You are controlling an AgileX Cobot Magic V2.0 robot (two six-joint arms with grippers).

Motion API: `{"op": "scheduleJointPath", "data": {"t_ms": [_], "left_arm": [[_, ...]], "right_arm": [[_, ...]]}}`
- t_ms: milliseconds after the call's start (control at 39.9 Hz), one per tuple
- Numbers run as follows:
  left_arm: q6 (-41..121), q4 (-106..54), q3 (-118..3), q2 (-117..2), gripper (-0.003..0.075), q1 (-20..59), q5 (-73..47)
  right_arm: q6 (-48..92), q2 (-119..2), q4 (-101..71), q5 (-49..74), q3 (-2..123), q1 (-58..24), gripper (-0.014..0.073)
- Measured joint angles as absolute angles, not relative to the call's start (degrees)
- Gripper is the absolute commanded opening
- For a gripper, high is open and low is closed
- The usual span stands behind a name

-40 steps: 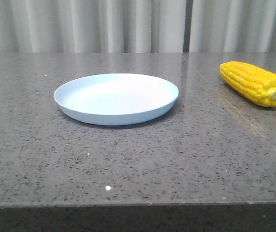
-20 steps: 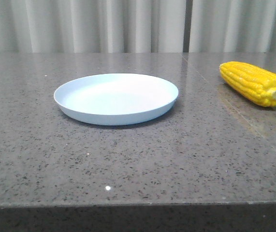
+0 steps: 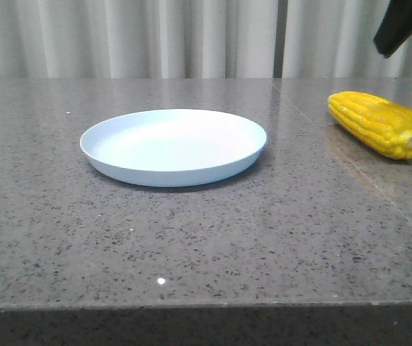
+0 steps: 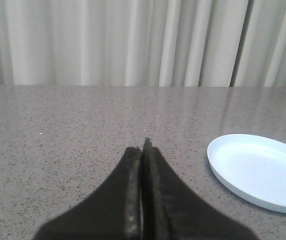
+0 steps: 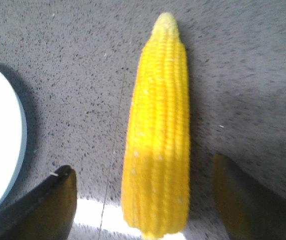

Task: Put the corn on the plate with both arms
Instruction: 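Lower the right gripper over the yellow corn cob and grasp it, then carry the corn with the right gripper and lower it onto the plate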

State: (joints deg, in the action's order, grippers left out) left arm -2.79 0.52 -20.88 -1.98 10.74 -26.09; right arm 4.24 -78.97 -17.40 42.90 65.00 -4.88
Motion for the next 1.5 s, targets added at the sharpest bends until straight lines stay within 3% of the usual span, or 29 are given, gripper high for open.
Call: {"op": "scheduleJointPath", "data": {"t_ms": [426, 651, 726, 1152, 1502], "left_arm": [[-2.8, 0.5, -20.9, -2.0, -0.002, 10.7, -26.1], [-2.8, 0.5, -20.9, -2.0, -0.002, 10.7, -26.1], [-2.8, 0.5, -20.9, -2.0, -0.002, 10.7, -26.1], [-2.8, 0.5, -20.9, -2.0, -0.002, 10.7, -26.1], [-2.8, 0.5, -20.9, -2.0, -0.002, 10.7, -26.1]], "right_arm": [[4.2, -93.7, -18.5, 43.1, 69.9, -5.2, 0.0567], [4.2, -94.0, -18.7, 43.9, 70.0, -5.2, 0.0286], [4.2, -94.0, -18.7, 44.0, 70.0, -5.2, 0.0239], [-1.7, -92.0, -18.0, 51.5, 76.7, -7.4, 0.0234], [-28.3, -94.3, 0.0, 56.6, 89.7, -28.2, 0.0234]]}}
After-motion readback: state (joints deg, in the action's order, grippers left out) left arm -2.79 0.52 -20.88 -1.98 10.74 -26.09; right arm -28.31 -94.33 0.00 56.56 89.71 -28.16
